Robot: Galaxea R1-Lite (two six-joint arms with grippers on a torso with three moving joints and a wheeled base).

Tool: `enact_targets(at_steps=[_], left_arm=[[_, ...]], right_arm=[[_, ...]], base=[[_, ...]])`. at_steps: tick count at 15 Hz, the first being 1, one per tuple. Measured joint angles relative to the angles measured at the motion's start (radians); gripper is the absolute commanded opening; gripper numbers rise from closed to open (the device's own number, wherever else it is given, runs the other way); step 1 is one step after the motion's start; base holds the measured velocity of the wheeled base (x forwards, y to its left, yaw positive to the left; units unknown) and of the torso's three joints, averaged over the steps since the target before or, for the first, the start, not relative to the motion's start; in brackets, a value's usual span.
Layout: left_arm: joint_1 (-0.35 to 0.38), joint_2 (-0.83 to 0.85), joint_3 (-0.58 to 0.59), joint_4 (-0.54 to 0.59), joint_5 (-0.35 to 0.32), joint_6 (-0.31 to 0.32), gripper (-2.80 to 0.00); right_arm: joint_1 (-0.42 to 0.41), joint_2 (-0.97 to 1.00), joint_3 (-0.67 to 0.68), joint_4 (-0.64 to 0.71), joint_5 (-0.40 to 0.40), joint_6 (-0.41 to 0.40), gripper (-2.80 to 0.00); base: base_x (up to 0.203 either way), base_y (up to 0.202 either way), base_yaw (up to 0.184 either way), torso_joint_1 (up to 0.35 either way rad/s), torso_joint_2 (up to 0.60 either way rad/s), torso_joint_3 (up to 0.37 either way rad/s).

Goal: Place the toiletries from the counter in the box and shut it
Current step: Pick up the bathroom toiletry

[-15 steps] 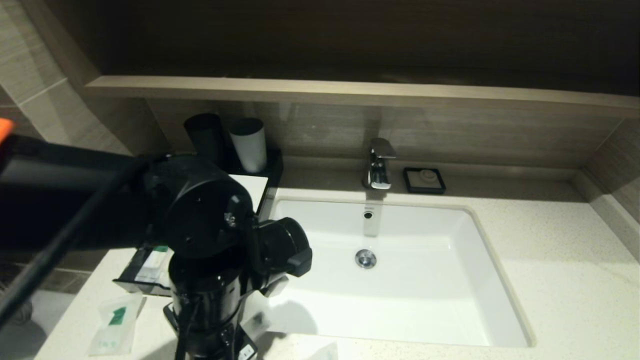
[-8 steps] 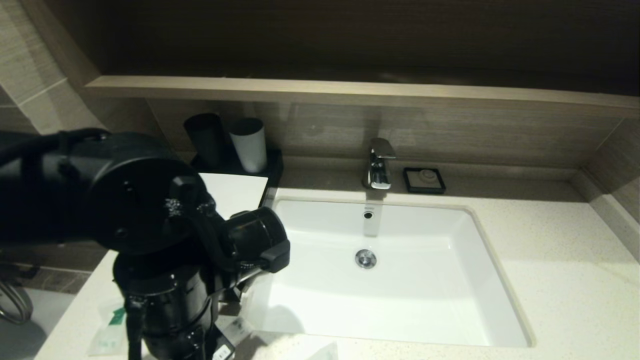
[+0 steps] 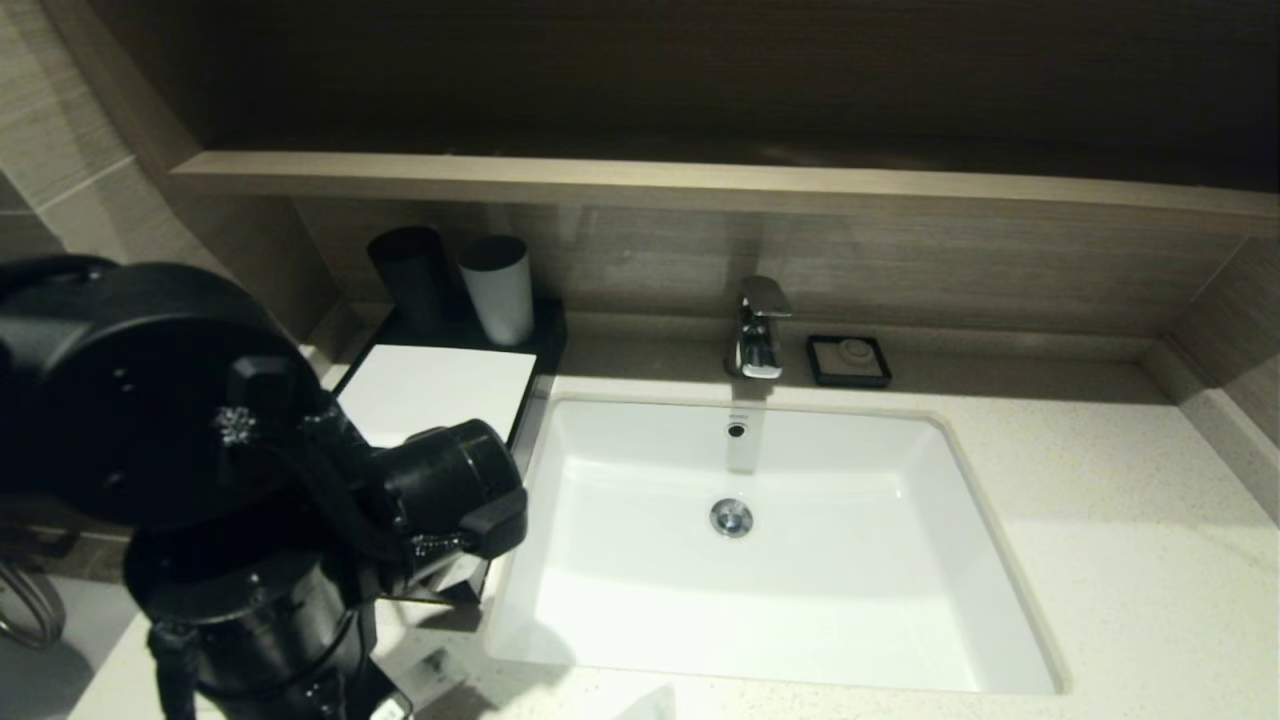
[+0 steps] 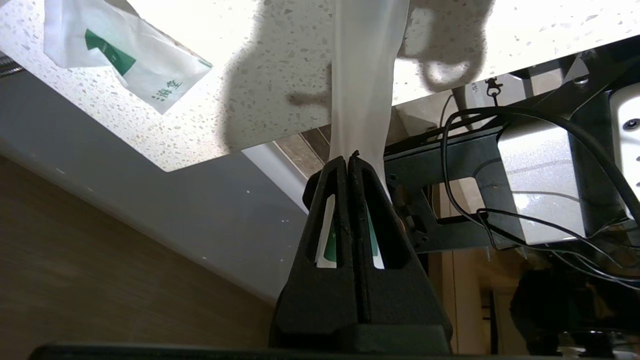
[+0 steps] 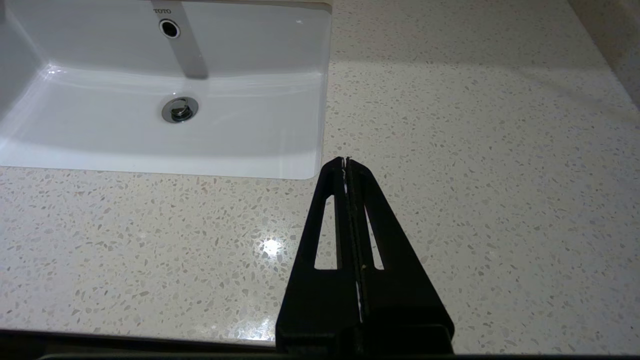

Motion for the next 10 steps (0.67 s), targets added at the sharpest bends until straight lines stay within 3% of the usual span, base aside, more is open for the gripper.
enact_targets(at_steps=[4,10], left_arm=[[0.026,-0.040,0.008,0.000,0.001,0.000,-2.80],[0.108,-0.065,0.006,-0.061,0.053,-0.006,-2.80]], right_arm=[[0.000,0.000,0.000,0.000,0.000,0.000,-2.80],[0.000,0.000,0.000,0.000,0.000,0.000,-2.80]], base=[[0.000,0.000,0.000,0.000,0.00,0.000],[0.000,0.000,0.000,0.000,0.00,0.000]])
